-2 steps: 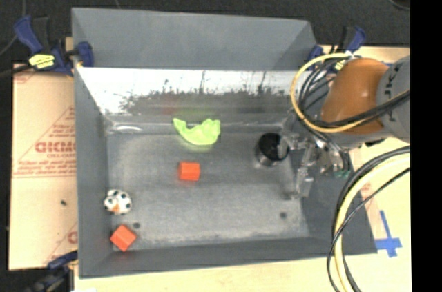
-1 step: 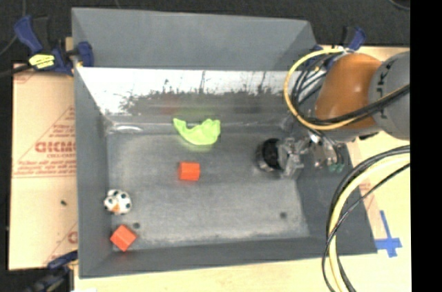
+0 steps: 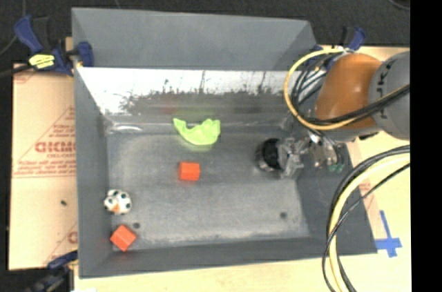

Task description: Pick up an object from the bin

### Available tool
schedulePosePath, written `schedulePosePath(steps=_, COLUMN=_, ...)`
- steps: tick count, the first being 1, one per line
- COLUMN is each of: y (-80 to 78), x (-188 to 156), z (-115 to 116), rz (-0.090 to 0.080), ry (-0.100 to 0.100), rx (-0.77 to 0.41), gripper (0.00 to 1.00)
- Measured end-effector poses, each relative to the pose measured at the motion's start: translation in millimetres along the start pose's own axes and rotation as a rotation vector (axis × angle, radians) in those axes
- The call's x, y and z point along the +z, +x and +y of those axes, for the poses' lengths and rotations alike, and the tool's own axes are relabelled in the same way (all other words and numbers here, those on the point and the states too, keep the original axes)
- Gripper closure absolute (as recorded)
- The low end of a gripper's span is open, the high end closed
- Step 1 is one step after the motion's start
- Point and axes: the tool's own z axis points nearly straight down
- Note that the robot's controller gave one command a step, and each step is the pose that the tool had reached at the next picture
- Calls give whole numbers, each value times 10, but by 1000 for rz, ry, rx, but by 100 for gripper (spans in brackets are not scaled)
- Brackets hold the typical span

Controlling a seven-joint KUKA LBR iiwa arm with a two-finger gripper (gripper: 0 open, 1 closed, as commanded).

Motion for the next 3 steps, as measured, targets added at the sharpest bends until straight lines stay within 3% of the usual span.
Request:
schedulePosePath(steps=1, y=-63, x=-674, z=11, rz=7, ry=-2, rx=-12, gripper=100)
schedulePosePath(steps=2, y=-179, x=-1617, z=-110, rz=-5, ry=2, rx=4, gripper=0)
schedulePosePath(steps=3, y=-179, x=-1617, z=-110, rz=-5, ry=2, rx=4, gripper=0)
